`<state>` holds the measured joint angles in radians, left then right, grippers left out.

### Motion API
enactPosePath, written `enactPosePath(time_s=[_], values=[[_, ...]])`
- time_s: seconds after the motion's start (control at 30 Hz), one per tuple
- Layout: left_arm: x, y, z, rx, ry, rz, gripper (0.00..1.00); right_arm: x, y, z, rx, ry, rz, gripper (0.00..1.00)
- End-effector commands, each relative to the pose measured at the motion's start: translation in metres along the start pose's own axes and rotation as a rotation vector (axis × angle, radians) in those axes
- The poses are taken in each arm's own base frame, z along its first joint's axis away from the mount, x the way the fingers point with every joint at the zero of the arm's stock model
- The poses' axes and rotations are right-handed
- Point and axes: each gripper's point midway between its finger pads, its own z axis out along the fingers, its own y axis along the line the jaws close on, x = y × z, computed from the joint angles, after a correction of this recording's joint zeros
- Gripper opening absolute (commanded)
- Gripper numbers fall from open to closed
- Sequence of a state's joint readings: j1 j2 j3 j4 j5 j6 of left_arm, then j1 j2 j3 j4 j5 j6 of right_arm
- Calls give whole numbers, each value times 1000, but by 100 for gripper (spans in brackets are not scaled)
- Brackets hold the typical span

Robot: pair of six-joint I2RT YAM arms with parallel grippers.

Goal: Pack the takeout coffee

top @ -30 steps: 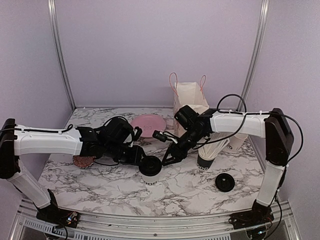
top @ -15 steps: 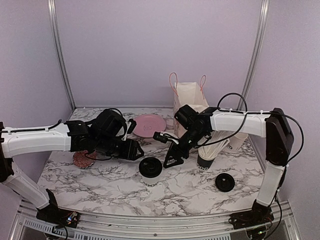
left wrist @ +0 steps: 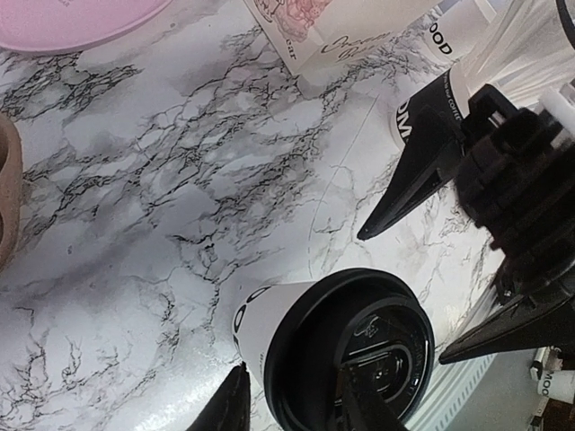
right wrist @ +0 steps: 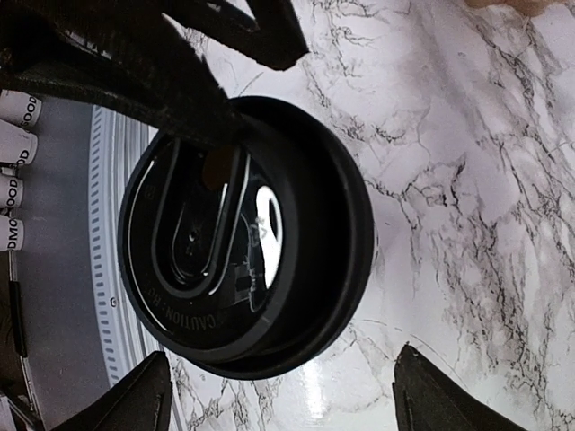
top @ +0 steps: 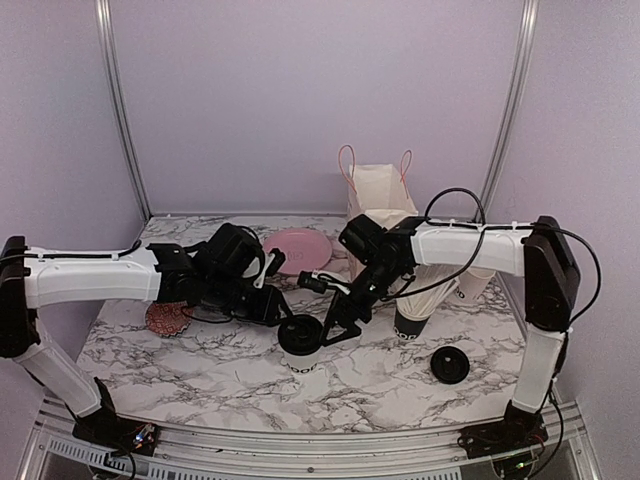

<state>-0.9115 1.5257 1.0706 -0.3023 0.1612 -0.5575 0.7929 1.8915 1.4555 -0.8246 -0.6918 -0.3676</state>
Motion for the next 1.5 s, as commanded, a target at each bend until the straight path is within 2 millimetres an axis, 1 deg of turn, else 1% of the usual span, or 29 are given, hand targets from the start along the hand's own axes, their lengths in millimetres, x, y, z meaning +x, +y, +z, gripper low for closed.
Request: enactPosePath(time_s=[0.0,0.07,0.2,0.27,0.4,0.53,0.6,0.67,0.77,0.87,0.97,1.03,1.13,1.33,1.37,1.47], values=[[-5,-4,6,18,-4,14,28,-9,-8,4,21,2,17,82],[2,1,10,6,14,7,21,-6,-18,7,53,17,38,82],[21,13,13,-16,50,-35,19,5,-49,12,194,70,74,81],[28,19,13,-31,61,-54,18,7,-59,12,236,83,84,80],[39,26,13,-51,72,-81,16,5,-64,12,250,88,74,79],[39,26,12,-62,62,-115,12,4,-64,11,247,87,54,78],[38,21,11,-60,52,-119,12,5,-62,11,244,86,45,78],[34,12,9,-45,40,-106,14,4,-59,9,241,81,33,77],[26,-4,3,-15,16,-80,24,-1,-53,0,243,63,7,77],[17,-15,-8,4,-26,-65,28,-4,-47,-9,259,48,-16,77],[12,-17,-15,6,-51,-56,30,-2,-45,-13,269,44,-28,77],[12,-16,-15,5,-52,-54,31,1,-45,-14,277,48,-35,77],[12,-17,-16,8,-52,-47,34,3,-44,-15,278,48,-38,77],[7,-25,-22,33,-63,-10,48,-1,-35,-28,288,29,-77,78],[8,-26,-21,38,-58,2,50,0,-33,-29,288,27,-84,77],[13,-29,-10,49,-17,37,56,1,-27,-32,279,10,-101,77]])
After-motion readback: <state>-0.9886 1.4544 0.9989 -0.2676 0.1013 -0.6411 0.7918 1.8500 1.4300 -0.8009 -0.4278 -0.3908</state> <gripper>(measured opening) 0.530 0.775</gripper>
